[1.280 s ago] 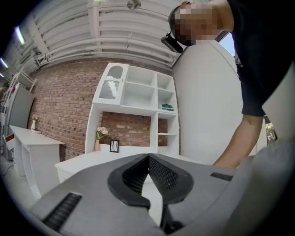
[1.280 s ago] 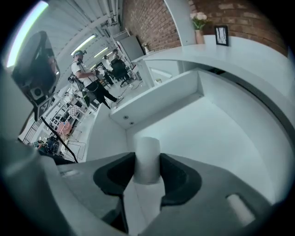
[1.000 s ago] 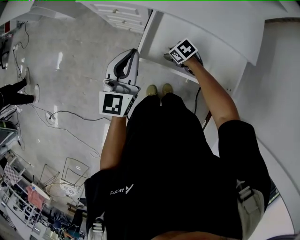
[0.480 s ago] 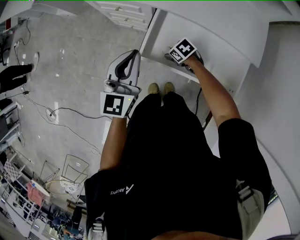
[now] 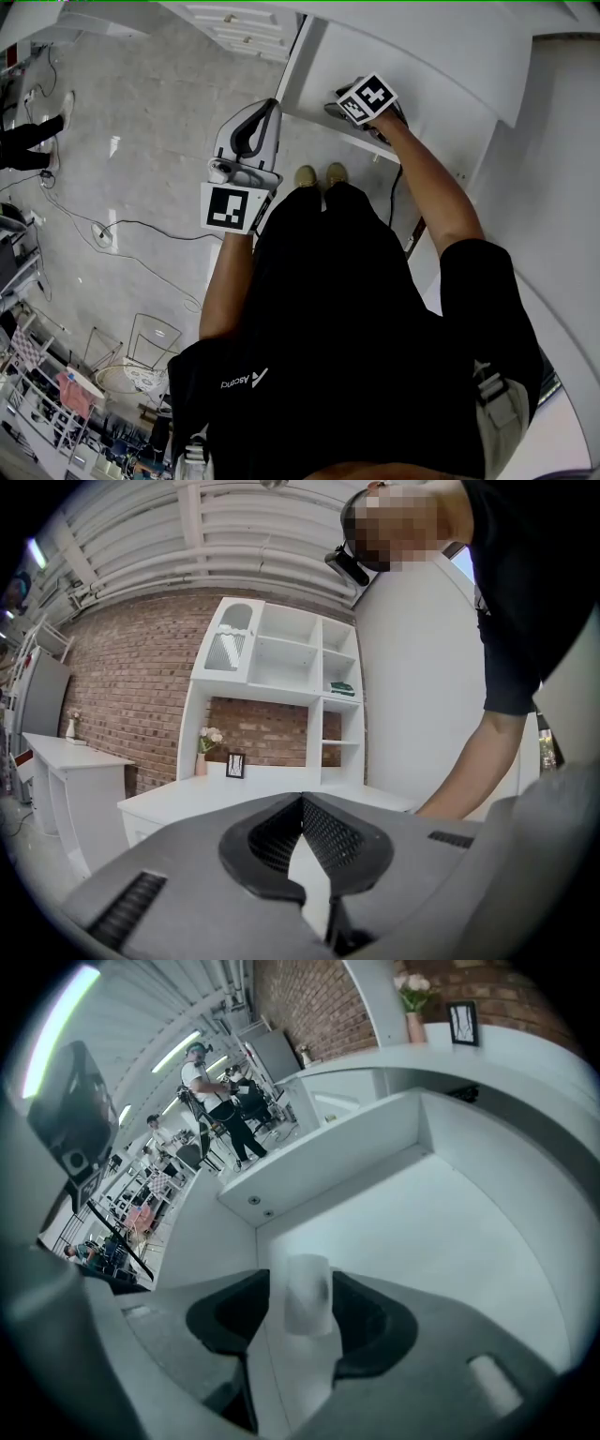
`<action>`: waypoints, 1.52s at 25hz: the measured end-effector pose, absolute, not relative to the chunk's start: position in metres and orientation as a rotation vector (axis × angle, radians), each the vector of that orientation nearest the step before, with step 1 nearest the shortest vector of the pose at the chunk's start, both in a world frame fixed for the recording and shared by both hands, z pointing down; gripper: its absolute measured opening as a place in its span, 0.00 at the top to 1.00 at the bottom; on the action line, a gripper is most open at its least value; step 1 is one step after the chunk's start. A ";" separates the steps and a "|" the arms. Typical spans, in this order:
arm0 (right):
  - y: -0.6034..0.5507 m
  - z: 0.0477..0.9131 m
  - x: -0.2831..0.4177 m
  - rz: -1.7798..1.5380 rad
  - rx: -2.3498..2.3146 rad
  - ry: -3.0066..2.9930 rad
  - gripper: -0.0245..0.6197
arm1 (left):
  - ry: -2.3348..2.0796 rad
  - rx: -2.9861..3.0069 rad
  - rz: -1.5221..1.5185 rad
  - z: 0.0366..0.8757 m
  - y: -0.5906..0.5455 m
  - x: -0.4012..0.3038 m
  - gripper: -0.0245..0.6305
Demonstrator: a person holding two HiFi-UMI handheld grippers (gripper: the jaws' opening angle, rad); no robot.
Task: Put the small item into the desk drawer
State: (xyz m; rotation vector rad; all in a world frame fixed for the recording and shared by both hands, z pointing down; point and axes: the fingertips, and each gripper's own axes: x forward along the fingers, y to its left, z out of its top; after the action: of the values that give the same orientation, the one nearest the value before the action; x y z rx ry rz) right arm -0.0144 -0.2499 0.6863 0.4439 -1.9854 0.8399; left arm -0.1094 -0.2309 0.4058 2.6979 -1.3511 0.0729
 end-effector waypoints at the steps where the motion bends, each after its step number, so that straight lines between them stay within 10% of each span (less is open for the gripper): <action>1: -0.251 0.681 -0.014 0.838 0.456 -2.002 0.64 | -1.346 2.702 0.070 0.405 -0.230 -0.108 0.96; 38: -0.187 0.296 0.017 0.023 1.170 -2.933 0.96 | -1.062 2.921 -0.158 0.303 -0.194 -0.026 0.96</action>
State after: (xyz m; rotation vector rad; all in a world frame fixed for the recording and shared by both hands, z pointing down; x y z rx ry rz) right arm 0.0174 -0.1871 0.2963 1.1703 -2.9335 0.0230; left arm -0.0257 -0.1938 0.3025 2.9213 -1.0615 -0.1577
